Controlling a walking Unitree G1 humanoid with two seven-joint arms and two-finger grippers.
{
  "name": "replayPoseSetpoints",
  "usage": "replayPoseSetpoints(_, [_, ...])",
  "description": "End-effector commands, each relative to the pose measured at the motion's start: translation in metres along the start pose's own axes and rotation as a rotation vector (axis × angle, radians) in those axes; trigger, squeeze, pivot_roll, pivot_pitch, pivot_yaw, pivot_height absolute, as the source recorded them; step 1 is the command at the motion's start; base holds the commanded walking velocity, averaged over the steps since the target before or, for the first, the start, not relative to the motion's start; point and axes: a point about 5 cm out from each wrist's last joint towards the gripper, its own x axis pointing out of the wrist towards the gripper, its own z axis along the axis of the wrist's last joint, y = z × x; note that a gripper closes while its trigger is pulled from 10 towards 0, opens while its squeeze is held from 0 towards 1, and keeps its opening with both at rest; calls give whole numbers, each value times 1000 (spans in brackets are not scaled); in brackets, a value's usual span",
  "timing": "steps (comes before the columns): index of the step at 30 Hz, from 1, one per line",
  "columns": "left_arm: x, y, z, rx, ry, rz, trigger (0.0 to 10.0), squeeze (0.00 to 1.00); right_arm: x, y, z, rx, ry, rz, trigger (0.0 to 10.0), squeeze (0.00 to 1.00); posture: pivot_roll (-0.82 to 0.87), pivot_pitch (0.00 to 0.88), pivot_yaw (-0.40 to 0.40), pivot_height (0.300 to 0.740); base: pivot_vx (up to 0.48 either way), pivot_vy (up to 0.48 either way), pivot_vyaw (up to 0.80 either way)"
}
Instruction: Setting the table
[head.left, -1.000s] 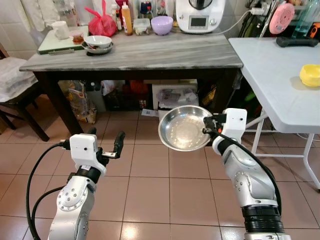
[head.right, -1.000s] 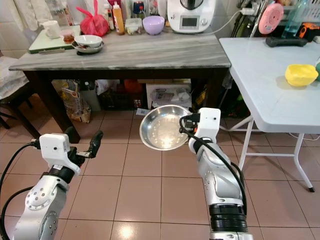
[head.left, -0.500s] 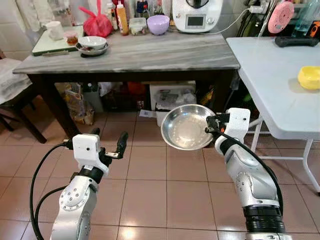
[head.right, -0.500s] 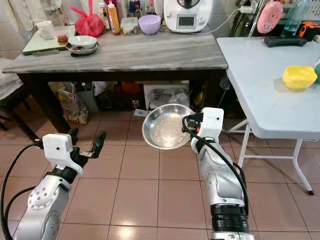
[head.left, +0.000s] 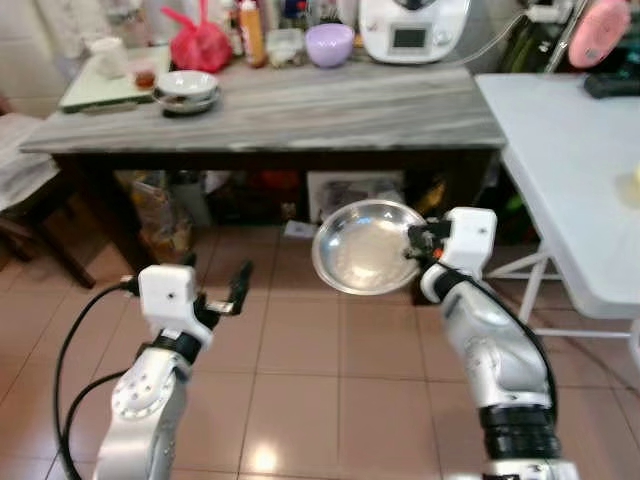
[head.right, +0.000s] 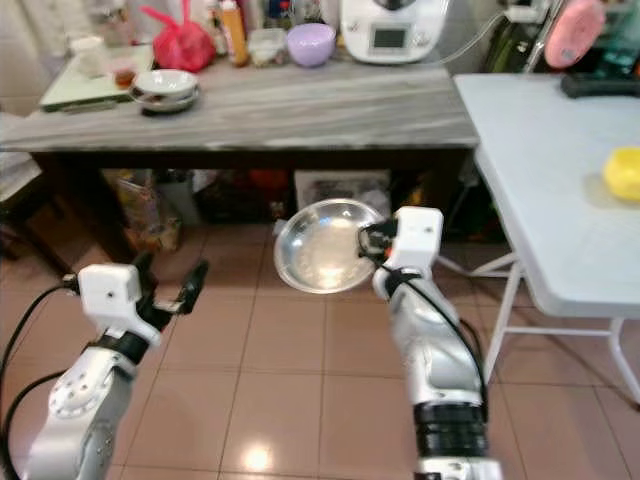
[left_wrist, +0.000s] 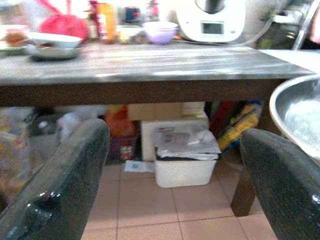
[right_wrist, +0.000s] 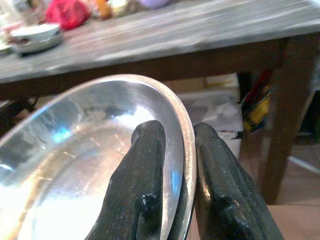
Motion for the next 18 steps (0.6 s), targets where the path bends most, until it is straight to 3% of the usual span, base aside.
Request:
replayPoseSetpoints(1, [3,-7,2,-9,-12,-21,10000,0,-2,-11,7,-12,-30,-34,10000,0,-102,20,47,740,469,0,0])
replayPoseSetpoints(18, [4,-9,0,-16,-12,-29,10000,0,0,-9,9,-32,-49,-24,10000,0,-103,12,48,740,472,0,0])
